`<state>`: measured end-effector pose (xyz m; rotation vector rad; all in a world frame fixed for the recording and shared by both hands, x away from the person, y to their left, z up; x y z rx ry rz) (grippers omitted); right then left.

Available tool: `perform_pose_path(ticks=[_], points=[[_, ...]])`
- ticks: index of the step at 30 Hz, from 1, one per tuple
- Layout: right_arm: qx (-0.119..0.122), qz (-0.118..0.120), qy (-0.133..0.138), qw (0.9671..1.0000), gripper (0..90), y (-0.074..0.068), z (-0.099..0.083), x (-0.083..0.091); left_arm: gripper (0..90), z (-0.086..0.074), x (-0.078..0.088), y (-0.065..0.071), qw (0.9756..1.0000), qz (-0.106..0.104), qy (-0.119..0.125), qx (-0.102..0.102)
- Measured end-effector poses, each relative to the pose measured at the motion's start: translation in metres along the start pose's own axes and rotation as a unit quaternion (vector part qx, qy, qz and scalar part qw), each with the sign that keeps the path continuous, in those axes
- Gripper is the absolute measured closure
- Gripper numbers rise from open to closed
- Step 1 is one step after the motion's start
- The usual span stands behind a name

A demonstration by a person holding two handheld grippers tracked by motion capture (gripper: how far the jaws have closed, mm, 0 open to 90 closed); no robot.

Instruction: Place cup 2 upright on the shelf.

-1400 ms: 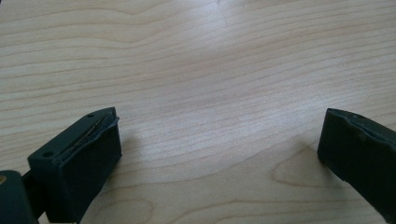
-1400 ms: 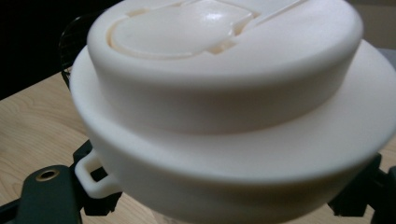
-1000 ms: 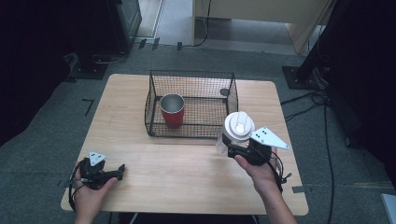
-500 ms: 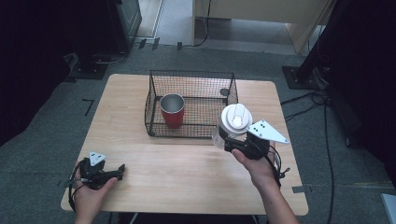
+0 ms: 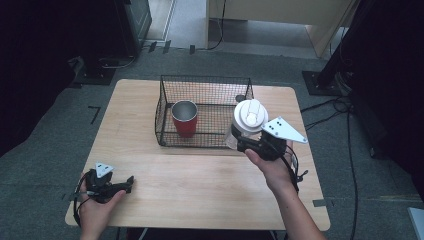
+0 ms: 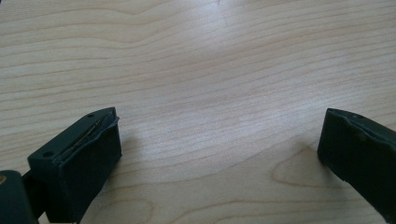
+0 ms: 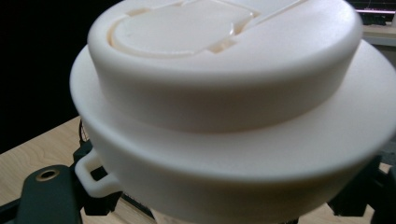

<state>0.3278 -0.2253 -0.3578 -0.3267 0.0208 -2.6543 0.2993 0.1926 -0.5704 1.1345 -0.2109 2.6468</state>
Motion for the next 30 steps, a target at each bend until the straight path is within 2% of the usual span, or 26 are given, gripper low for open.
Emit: perform_pose_path(ticks=[13, 19, 30], points=[[0.011, -0.006, 0.01, 0.9999, 16.5, -0.003, 0.019, -0.023, 0.0, 0.0, 0.0, 0.0, 1.0, 0.0, 0.0, 0.0], [0.01, -0.015, 0.014, 0.9997, 16.5, 0.001, 0.024, -0.035, 0.0, 0.0, 0.0, 0.0, 1.0, -0.001, 0.001, -0.001], [0.008, -0.038, 0.004, 0.9992, 16.5, 0.013, 0.023, -0.065, 0.0, 0.0, 0.0, 0.001, 1.0, -0.001, 0.001, -0.001]])
Point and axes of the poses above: each handheld gripper's, and its own axes: x roughly backward along the jaws, z roughly out of its top, y roughly to its right, the point moved 7 cm from there along -x, roughly forward along the jaws, and after that the axes turned 2 degrees about -x, right-handed, at the moved point
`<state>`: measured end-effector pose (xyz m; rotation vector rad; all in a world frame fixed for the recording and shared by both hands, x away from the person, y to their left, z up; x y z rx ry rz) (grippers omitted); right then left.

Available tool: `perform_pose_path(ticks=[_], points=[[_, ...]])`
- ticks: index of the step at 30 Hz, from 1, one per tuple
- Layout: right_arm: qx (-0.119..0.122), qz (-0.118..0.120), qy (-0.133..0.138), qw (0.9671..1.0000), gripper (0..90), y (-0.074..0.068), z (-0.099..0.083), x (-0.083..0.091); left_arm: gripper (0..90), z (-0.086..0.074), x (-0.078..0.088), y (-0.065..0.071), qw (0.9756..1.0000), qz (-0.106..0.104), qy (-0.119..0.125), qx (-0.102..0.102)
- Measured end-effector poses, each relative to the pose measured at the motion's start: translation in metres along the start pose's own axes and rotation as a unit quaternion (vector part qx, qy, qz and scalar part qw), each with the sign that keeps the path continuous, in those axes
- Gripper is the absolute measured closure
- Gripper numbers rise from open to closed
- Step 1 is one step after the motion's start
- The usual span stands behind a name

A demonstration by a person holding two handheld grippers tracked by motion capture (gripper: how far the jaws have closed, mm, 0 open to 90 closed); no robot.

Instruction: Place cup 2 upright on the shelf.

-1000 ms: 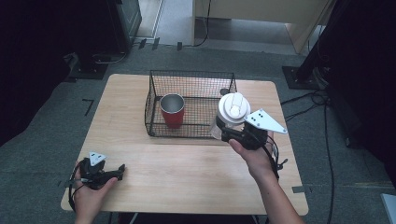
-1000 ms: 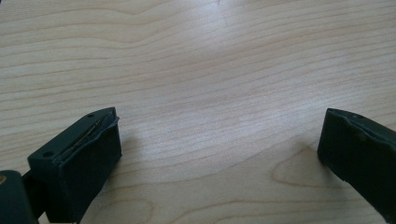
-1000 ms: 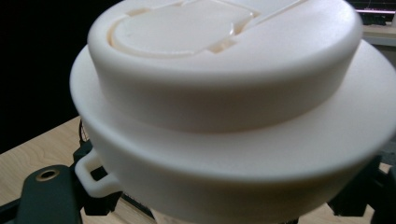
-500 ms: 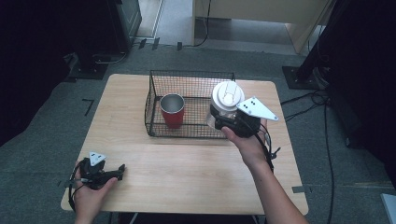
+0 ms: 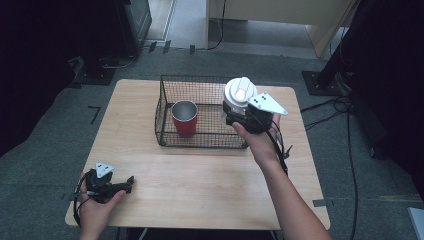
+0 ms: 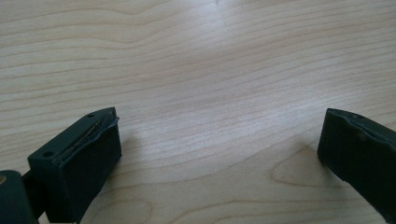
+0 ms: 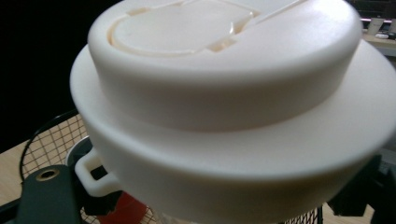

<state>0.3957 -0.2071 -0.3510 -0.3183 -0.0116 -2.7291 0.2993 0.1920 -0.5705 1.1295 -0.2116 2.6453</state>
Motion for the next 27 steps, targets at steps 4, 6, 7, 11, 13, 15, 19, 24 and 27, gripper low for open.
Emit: perform_pose_path(ticks=[4, 6, 7, 11, 13, 15, 19, 24, 27], points=[[-0.005, -0.011, -0.007, 0.9999, 16.5, 0.005, -0.006, -0.013, 0.0, 0.0, 0.0, 0.0, 1.0, 0.0, 0.0, 0.0], [-0.01, -0.016, -0.013, 0.9997, 16.5, 0.008, -0.01, -0.02, 0.0, 0.0, 0.0, 0.0, 1.0, 0.0, 0.0, 0.0], [-0.012, -0.019, -0.017, 0.9996, 16.5, 0.01, -0.012, -0.024, 0.0, 0.0, 0.0, 0.0, 1.0, 0.0, 0.0, 0.0], [-0.017, -0.026, -0.025, 0.9992, 16.5, 0.013, -0.018, -0.033, 0.0, 0.0, 0.0, 0.0, 1.0, 0.0, 0.0, 0.0], [-0.017, -0.029, -0.029, 0.999, 16.5, 0.014, -0.022, -0.038, 0.0, 0.0, 0.0, 0.0, 1.0, 0.0, -0.001, -0.001], [-0.021, -0.033, -0.035, 0.9986, 16.5, 0.014, -0.025, -0.043, 0.0, 0.0, 0.0, 0.0, 1.0, 0.0, -0.001, -0.001], [-0.024, -0.036, -0.047, 0.998, 16.4, 0.014, -0.032, -0.051, 0.0, 0.0, 0.0, 0.0, 1.0, 0.0, -0.001, 0.0], [-0.033, -0.039, -0.063, 0.9967, 16.4, 0.014, -0.042, -0.061, 0.0, 0.0, 0.0, 0.0, 1.0, 0.0, -0.001, 0.0], [-0.036, -0.038, -0.074, 0.9959, 16.4, 0.014, -0.048, -0.066, 0.0, 0.0, 0.0, 0.0, 1.0, 0.0, -0.001, 0.0]])
Point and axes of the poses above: each handheld gripper's, and its own axes: x roughly backward along the jaws, z roughly out of its top, y roughly to its right, the point moved 7 cm from there along -x, roughly forward along the jaws, and after that the axes turned 2 degrees about -x, right-handed, at the moved point
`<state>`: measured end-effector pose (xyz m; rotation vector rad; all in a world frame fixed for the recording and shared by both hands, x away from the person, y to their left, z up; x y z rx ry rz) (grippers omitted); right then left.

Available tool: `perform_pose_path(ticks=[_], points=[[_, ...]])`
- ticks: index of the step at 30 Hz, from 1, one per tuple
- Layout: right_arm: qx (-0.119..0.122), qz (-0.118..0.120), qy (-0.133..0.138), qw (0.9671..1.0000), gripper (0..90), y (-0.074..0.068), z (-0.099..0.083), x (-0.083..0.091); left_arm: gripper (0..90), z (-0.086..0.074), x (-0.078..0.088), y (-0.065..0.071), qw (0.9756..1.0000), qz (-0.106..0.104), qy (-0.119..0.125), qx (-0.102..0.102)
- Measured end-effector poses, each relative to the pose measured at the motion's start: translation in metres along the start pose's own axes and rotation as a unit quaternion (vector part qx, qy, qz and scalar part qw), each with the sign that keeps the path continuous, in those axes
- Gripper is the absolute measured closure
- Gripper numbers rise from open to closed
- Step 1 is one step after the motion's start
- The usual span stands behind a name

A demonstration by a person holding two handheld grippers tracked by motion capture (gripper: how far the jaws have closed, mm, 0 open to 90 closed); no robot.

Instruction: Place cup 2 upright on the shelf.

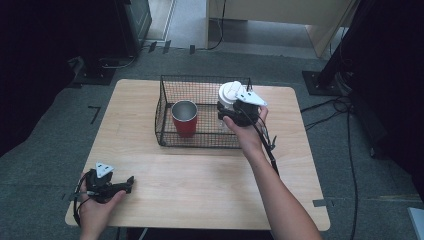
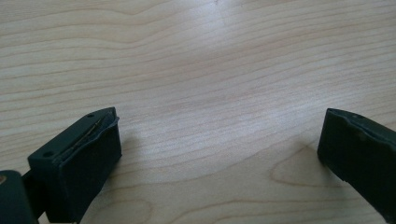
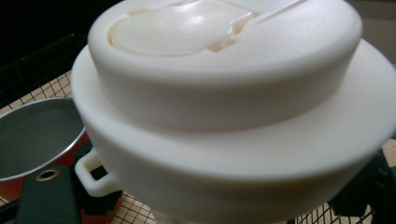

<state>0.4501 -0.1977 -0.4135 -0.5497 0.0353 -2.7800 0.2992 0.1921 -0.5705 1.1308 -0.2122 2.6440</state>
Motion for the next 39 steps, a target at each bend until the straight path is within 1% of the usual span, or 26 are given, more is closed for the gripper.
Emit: perform_pose_path(ticks=[6, 8, 10, 13, 16, 21, 30, 32, 35, 39], points=[[-0.001, -0.003, -0.021, 0.9998, 16.3, 0.001, -0.01, -0.01, 0.0, 0.0, 0.0, 0.0, 1.0, -0.001, -0.001, -0.001], [0.01, -0.008, -0.022, 0.9997, 16.3, -0.001, -0.011, -0.011, 0.0, 0.0, 0.0, 0.0, 1.0, -0.001, -0.001, -0.002], [0.006, -0.003, -0.025, 0.9997, 16.3, -0.002, -0.011, -0.012, 0.0, 0.0, 0.0, 0.0, 1.0, -0.001, -0.001, -0.002], [0.007, -0.005, -0.029, 0.9995, 16.3, -0.004, -0.013, -0.014, 0.0, 0.0, 0.0, 0.0, 1.0, -0.002, -0.002, -0.004], [0.003, 0.0, -0.036, 0.9994, 16.3, -0.007, -0.016, -0.016, 0.0, 0.0, 0.0, 0.0, 1.0, -0.002, -0.002, -0.004], [0.006, -0.003, -0.045, 0.999, 16.3, -0.008, -0.021, -0.021, 0.0, 0.0, 0.0, 0.0, 1.0, -0.002, -0.002, -0.004], [-0.001, -0.01, -0.072, 0.9974, 16.3, -0.006, -0.031, -0.029, 0.0, 0.0, 0.0, 0.0, 1.0, -0.002, -0.002, -0.004], [0.007, -0.013, -0.074, 0.9971, 16.3, -0.007, -0.033, -0.03, 0.0, 0.0, 0.0, 0.0, 1.0, -0.002, -0.001, -0.002], [0.009, -0.008, -0.078, 0.9969, 16.3, -0.009, -0.035, -0.032, 0.0, 0.0, 0.0, 0.0, 1.0, -0.002, -0.002, -0.004], [0.011, -0.008, -0.079, 0.9968, 16.2, -0.01, -0.036, -0.032, 0.0, 0.0, 0.0, 0.0, 1.0, -0.002, -0.002, -0.004]])
Point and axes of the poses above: each handheld gripper's, and its own axes: x roughly backward along the jaws, z roughly out of its top, y roughly to its right, the point moved 7 cm from there along -x, roughly forward along the jaws, and after that the axes turned 2 degrees about -x, right-handed, at the moved point
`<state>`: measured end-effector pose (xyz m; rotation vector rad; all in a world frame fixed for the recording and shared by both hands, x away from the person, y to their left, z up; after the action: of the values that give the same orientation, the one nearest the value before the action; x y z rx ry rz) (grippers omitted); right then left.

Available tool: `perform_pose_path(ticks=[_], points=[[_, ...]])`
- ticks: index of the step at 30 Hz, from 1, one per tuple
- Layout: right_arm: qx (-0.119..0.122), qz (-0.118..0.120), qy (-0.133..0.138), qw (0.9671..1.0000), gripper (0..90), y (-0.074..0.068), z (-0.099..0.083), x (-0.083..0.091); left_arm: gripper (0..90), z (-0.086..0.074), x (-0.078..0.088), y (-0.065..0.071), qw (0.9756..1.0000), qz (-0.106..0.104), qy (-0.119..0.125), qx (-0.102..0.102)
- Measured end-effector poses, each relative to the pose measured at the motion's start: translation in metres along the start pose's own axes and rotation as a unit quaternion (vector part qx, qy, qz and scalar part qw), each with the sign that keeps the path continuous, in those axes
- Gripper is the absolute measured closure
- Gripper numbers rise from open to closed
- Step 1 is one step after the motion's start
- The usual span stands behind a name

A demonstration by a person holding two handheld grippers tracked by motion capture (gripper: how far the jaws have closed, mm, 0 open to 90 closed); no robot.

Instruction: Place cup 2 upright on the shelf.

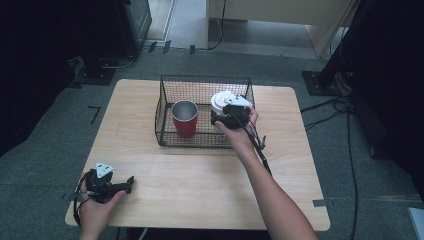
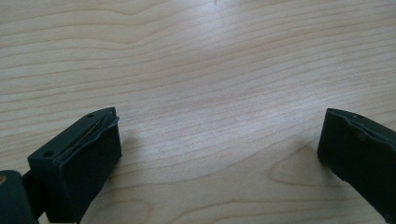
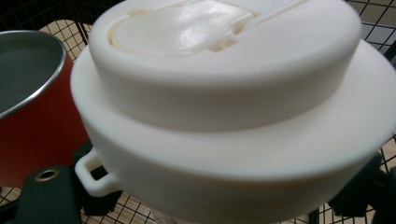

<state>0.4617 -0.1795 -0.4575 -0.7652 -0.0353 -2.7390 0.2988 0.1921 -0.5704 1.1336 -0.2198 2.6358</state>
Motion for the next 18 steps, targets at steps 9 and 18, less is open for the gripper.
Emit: perform_pose_path(ticks=[9, 18], points=[[0.014, -0.012, -0.006, 0.9998, 11.3, -0.0004, 0.0013, 0.0036, 0.0, 0.0, 0.0, 0.0, 1.0, 0.0, 0.0, 0.0], [0.024, -0.015, -0.01, 0.9995, 9.9, -0.0002, -0.0002, 0.0072, 0.0, 0.0, 0.0, 0.0, 1.0, 0.0, 0.0, 0.0]])
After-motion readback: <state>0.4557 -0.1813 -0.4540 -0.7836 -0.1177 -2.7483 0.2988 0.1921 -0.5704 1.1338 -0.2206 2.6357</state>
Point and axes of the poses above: each handheld gripper's, and its own axes: x roughly backward along the jaws, z roughly out of its top, y roughly to its right, the point moved 7 cm from there along -x, roughly forward along the jaws, and after that the axes turned 2 degrees about -x, right-handed, at the moved point
